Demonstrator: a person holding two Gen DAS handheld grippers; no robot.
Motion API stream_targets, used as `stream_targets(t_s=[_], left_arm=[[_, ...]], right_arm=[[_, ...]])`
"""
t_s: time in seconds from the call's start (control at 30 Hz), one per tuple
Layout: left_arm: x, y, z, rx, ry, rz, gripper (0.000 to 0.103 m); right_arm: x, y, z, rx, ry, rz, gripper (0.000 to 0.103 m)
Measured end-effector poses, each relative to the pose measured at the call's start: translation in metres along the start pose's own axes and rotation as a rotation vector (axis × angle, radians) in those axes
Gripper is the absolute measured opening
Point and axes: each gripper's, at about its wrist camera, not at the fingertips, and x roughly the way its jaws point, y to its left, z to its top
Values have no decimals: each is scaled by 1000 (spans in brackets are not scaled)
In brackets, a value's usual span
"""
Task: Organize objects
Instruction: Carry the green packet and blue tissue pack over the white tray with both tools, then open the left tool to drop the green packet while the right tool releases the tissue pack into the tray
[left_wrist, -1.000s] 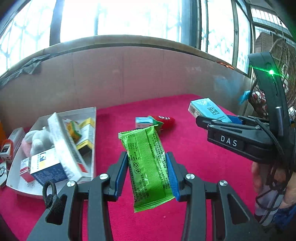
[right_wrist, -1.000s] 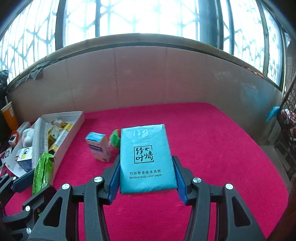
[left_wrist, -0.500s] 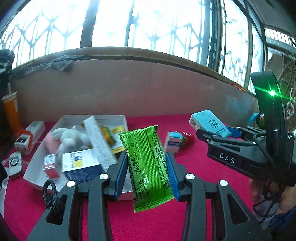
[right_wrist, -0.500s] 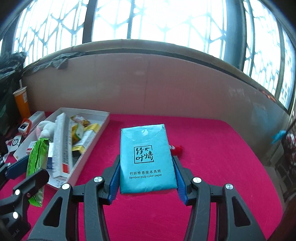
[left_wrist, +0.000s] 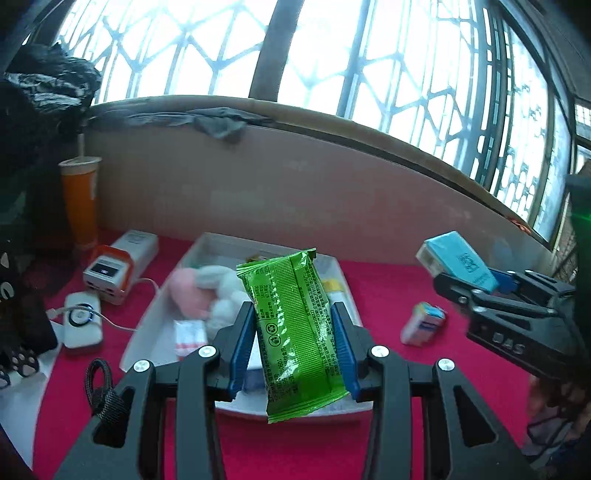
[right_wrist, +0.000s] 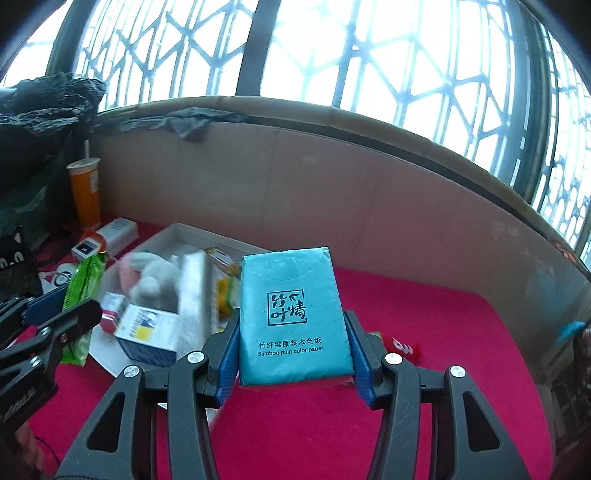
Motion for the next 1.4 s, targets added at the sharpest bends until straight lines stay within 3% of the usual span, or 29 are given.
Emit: stream_targets(t_s=[0.27,1.0,1.33,1.4], left_arm=[[24,38,10,-28,24,97,40],[54,76,12,-71,52,123,40],[77,71,26,-76,104,21,41],[81,67,22,-64,122,16,46]], right_arm=[[19,29,24,-25,17,48,56],[94,82,59,5,111,177,56],[133,89,89,42,127,204,56],[146,91,91,50,155,243,58]])
